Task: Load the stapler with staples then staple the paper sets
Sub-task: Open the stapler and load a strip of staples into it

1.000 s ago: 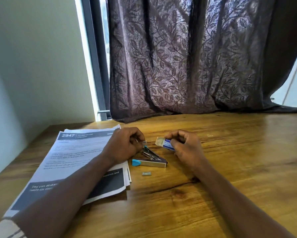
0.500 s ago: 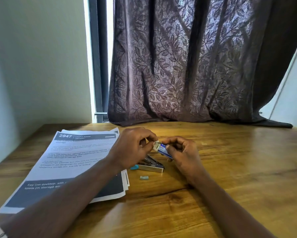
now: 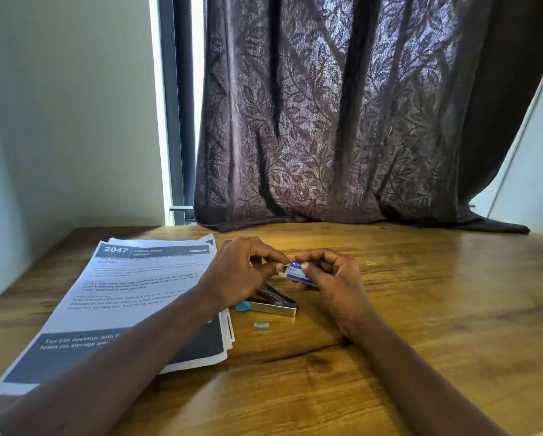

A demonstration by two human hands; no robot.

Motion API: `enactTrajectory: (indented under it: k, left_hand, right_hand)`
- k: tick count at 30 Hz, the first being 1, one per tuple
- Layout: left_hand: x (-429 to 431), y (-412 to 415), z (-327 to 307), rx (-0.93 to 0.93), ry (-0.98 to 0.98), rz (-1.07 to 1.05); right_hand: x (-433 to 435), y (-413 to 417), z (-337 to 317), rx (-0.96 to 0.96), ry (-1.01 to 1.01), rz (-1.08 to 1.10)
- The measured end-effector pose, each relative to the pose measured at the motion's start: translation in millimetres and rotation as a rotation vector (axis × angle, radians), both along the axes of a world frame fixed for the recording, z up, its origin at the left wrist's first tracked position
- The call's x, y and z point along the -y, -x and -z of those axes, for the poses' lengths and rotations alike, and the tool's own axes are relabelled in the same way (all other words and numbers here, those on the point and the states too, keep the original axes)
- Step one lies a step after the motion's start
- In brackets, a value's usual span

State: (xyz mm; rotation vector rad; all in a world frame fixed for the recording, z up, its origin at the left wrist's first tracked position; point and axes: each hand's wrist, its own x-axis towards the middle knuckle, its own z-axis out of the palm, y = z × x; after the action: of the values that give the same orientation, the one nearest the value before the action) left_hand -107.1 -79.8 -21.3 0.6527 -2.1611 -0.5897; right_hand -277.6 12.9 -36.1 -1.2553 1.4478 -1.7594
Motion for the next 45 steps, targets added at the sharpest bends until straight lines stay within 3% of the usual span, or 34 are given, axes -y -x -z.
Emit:
enactTrajectory:
  k: [7, 13, 22, 29, 39, 45]
  left_hand:
    - [-4.7, 2.2, 0.3, -0.010, -0.010, -0.007]
    - [-9.5, 6.0, 3.3, -0.057, -0.019, -0.033]
    - [-9.0, 11.9, 4.3, -0.300, -0.485, 0.074]
    - [-4.8, 8.9, 9.3, -0.296, -0.513, 0.087]
    - [-11.3, 8.2, 6.9, -0.279, -0.570, 0.123]
    - [-16.3, 8.4, 3.4, -0.109, -0.357, 0.191]
  right_hand:
    - [1.8, 3.1, 1.0, 0.166, -0.002, -0.021]
    - [0.8, 3.6, 0.2, 0.189, 0.004, -0.033]
    - [-0.4, 2.9, 0.8, 0.086, -0.007, -0.011]
    - [-2.6, 2.2, 0.6, -0.083, 0.035, 0.011]
    - [-0.6, 1.3, 3.4, -0.120, 0.079, 0.001]
    - [-5.3, 0.7, -0.6, -0.035, 0.087, -0.042]
